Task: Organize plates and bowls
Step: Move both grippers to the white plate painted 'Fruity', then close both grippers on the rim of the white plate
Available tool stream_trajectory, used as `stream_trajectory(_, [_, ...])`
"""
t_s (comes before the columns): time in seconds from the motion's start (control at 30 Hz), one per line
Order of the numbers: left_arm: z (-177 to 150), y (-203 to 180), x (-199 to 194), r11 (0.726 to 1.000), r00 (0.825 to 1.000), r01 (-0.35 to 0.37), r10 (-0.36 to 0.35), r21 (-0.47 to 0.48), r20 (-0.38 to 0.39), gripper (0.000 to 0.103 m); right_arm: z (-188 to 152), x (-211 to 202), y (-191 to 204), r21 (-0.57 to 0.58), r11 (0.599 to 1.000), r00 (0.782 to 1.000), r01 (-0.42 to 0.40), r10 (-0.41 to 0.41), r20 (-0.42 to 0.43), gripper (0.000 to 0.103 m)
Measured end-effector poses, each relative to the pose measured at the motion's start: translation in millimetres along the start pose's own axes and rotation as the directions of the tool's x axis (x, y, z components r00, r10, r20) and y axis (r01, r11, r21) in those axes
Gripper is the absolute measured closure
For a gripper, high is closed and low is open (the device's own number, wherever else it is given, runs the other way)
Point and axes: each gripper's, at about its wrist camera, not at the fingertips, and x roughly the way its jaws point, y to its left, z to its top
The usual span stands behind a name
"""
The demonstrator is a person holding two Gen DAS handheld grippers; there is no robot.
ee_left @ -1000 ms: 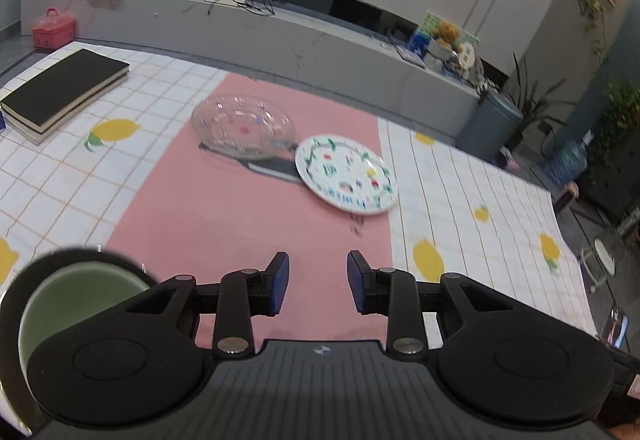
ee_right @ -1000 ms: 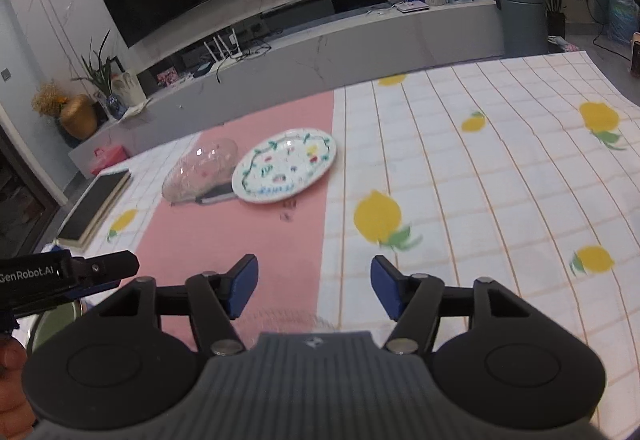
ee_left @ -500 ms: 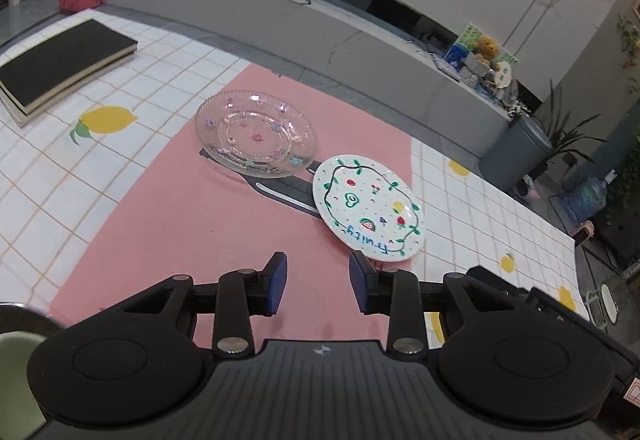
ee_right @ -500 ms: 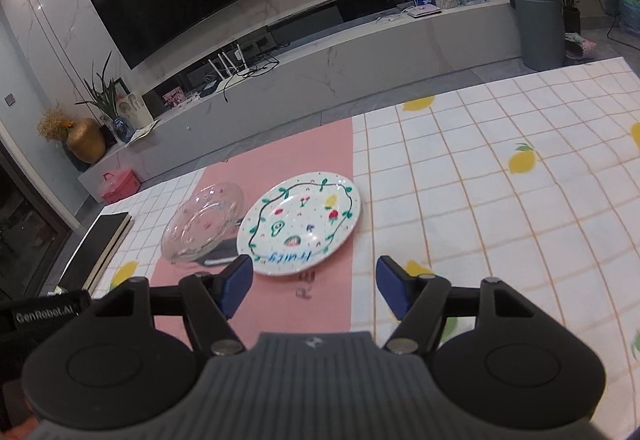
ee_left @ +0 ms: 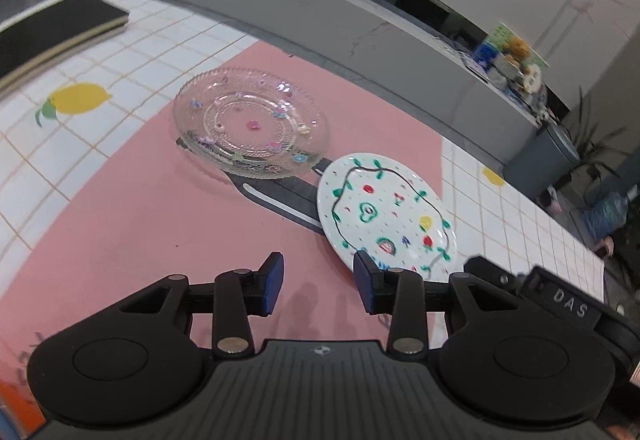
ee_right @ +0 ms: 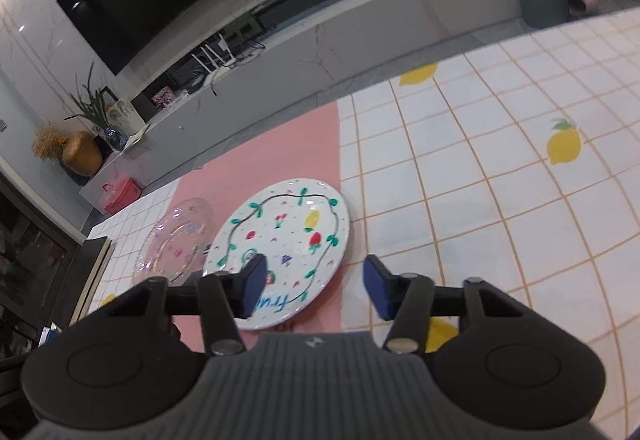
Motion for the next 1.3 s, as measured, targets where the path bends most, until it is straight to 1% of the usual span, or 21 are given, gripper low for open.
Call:
stream_trajectory(0.1, [4.9, 5.8, 12.9, 0.997, 1.0, 0.002, -0.003, -0.083, -0.016, 0.059, 6.7, 10.3, -8.0, 0.035, 0.999, 1.0, -0.01, 0.01, -0.011, 0.058])
stream_trajectory(0.17, [8.0, 7.3, 20.2, 0.993, 1.0, 0.002, -0.004, -0.12, -0.016, 0.059, 10.0, 16.2, -12.5, 0.06, 0.998, 1.0, -0.02, 0.021, -0.016, 0.064])
stream_trajectory(0.27, [12.8, 8.5, 31.8, 0.99, 1.0, -0.006, 0.004, -0.144, -0.012, 0.059, 14.4, 24.3, -17.7, 0.079, 0.997, 0.999, -0.026, 0.028, -0.024, 0.069])
stream_trajectory(0.33, [15.6, 11.5, 38.9, 0.986, 1.0, -0.004, 0.002, -0.164, -0.013, 0.059, 16.5, 29.8, -20.4, 0.083, 0.996, 0.999, -0.028, 0.031, -0.03, 0.071])
stream_trajectory(0.4, [17.5, 13.6, 43.5, 0.984, 1.0, 0.001, -0.001, -0.178, 0.004, 0.059, 18.7, 35.5, -23.7, 0.095, 0.995, 0.999, -0.031, 0.034, -0.037, 0.072])
stream_trajectory(0.6, [25.5, 11.3, 54.5, 0.984, 0.999, 0.016, -0.01, -0.177, 0.036, 0.059, 23.7, 46.8, -30.6, 0.131, 0.989, 0.997, -0.069, 0.074, -0.032, 0.074])
stream_trajectory(0.7, [27.9, 8.7, 59.1, 0.986, 0.999, 0.022, -0.017, -0.164, 0.037, 0.059, 23.5, 50.4, -29.8, 0.133, 0.987, 0.994, -0.092, 0.098, -0.037, 0.076])
stream_trajectory(0.77, [28.7, 6.0, 61.6, 0.988, 0.999, 0.021, -0.017, -0.151, 0.028, 0.069, 20.9, 51.5, -28.6, 0.129, 0.987, 0.993, -0.1, 0.107, -0.043, 0.083])
stream_trajectory(0.8, [27.7, 5.0, 62.6, 0.989, 1.0, 0.023, -0.021, -0.149, 0.019, 0.08, 20.3, 51.6, -27.9, 0.124, 0.988, 0.994, -0.094, 0.099, -0.04, 0.084])
stream_trajectory(0.83, [27.0, 4.4, 63.7, 0.988, 1.0, 0.028, -0.027, -0.149, 0.01, 0.087, 20.1, 51.4, -26.9, 0.115, 0.99, 0.995, -0.085, 0.09, -0.041, 0.087])
stream_trajectory(0.87, [25.6, 3.3, 62.7, 0.99, 1.0, 0.025, -0.023, -0.14, 0.016, 0.089, 20.1, 51.1, -25.9, 0.109, 0.991, 0.996, -0.074, 0.079, -0.044, 0.092])
stream_trajectory(0.93, [24.0, 0.1, 60.4, 0.994, 1.0, 0.008, -0.006, -0.111, 0.015, 0.089, 20.7, 50.6, -25.6, 0.109, 0.992, 0.997, -0.055, 0.061, -0.053, 0.096])
stream_trajectory(1.13, [14.0, -1.4, 47.7, 0.997, 1.0, -0.005, 0.004, -0.073, -0.004, 0.089, 14.2, 37.6, -22.1, 0.106, 0.994, 0.995, -0.014, 0.024, -0.099, 0.096])
stream_trajectory(1.3, [-0.4, 0.3, 32.2, 0.999, 0.999, -0.01, 0.008, -0.048, -0.037, 0.089, 5.5, 20.8, -25.2, 0.12, 0.993, 0.986, 0.012, 0.008, -0.164, 0.096])
